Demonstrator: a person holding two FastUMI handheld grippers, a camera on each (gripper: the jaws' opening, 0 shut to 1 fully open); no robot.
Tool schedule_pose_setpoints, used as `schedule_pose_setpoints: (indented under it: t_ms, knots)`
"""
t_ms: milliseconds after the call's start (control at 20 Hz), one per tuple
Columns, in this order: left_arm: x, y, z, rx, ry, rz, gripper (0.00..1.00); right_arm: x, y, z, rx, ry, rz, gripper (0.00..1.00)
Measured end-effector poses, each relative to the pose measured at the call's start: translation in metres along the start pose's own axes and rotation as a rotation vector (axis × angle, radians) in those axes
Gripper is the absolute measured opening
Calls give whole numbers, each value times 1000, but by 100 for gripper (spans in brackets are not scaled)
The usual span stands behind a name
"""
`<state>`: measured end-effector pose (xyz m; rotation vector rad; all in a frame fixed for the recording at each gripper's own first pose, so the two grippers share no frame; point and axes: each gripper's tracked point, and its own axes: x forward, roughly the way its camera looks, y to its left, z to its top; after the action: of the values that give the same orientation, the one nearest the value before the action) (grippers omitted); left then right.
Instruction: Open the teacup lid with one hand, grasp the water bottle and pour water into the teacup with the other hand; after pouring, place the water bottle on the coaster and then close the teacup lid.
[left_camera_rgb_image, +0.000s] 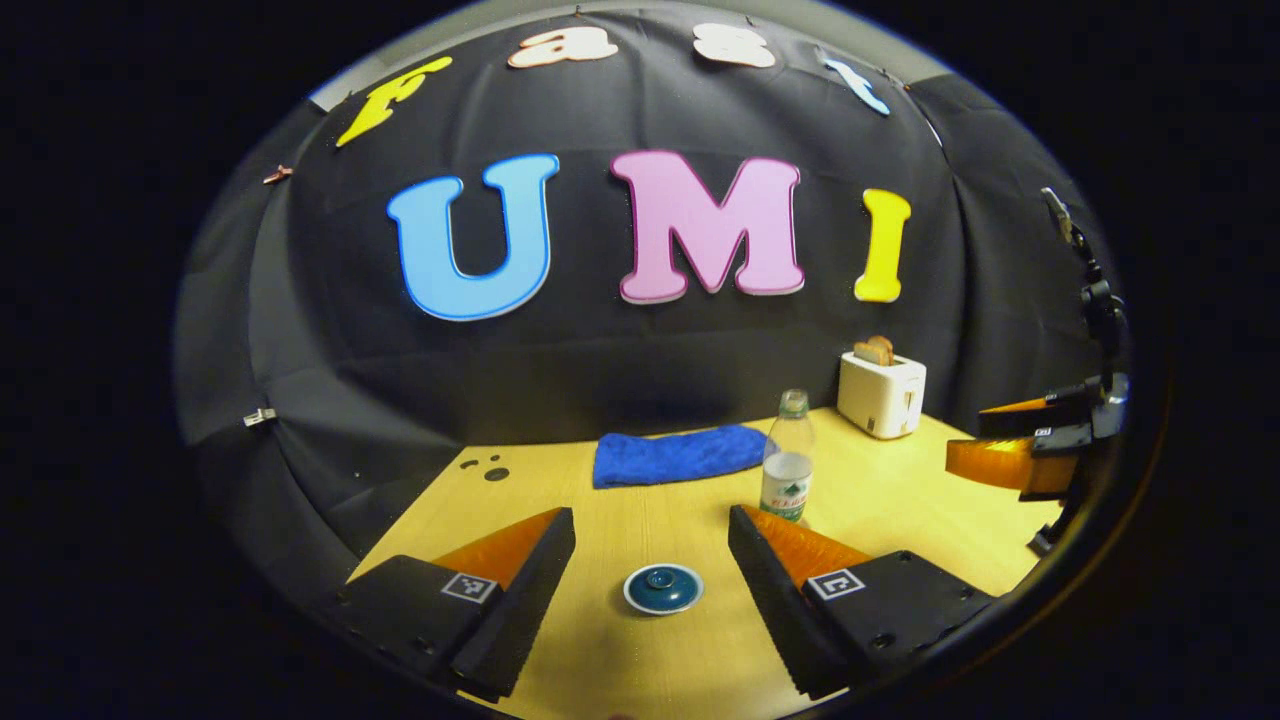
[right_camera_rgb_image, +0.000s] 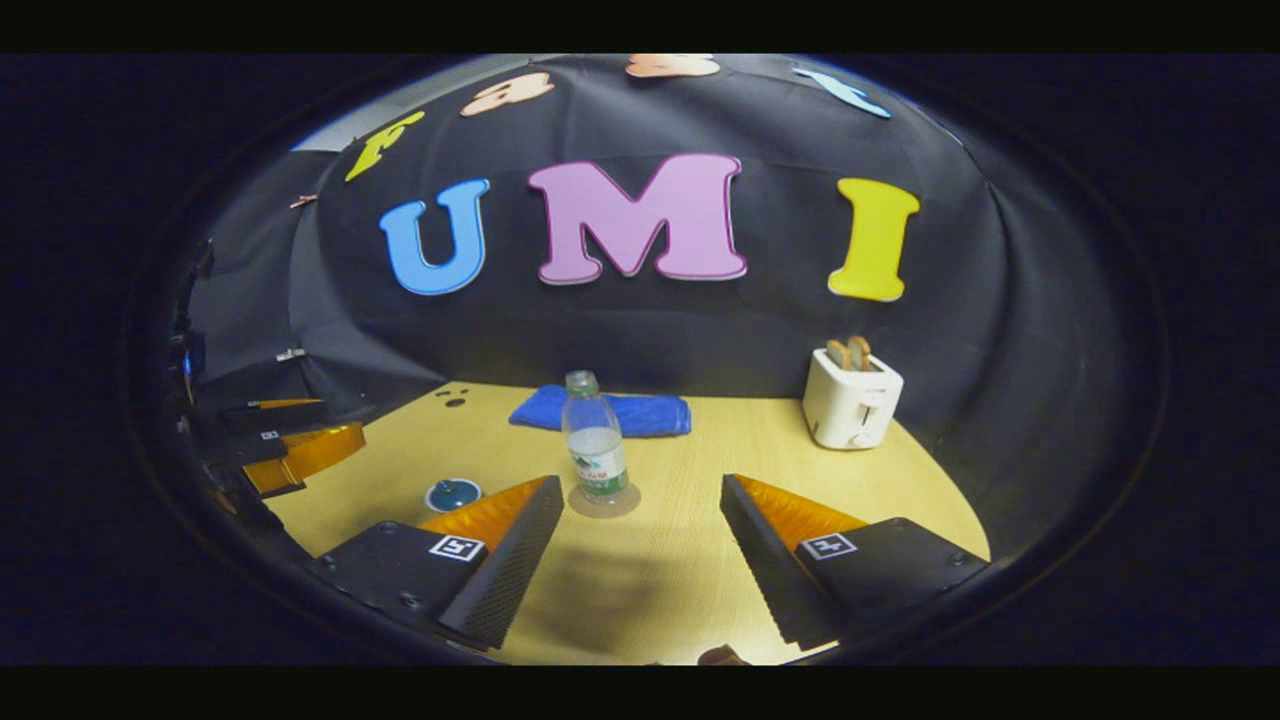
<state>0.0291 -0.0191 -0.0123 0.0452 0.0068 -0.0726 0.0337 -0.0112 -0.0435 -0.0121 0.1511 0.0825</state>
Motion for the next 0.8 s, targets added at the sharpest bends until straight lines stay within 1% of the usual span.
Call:
schedule_pose_setpoints:
  t_ms: [100,200,350,450,550,700,800]
  knots:
    - [-22,-4,21,-32,-32,-1,96,-22,4,21,-14,-36,-21,98]
    - [-43,-5,38,-66,-70,5,96,-43,17,40,1,-78,-12,98]
    - [-68,-1,51,-81,-115,24,97,-63,27,55,-20,-117,-25,98]
    - [-78,0,48,-85,-127,35,96,-74,38,56,-18,-125,-21,98]
    - [-83,-3,40,-102,-111,22,97,-79,43,55,-14,-126,-26,98]
    - [-88,0,36,-122,-99,4,97,-79,48,59,-17,-132,-38,98]
    - [-86,4,35,-114,-102,-3,97,-77,50,67,-13,-144,-43,98]
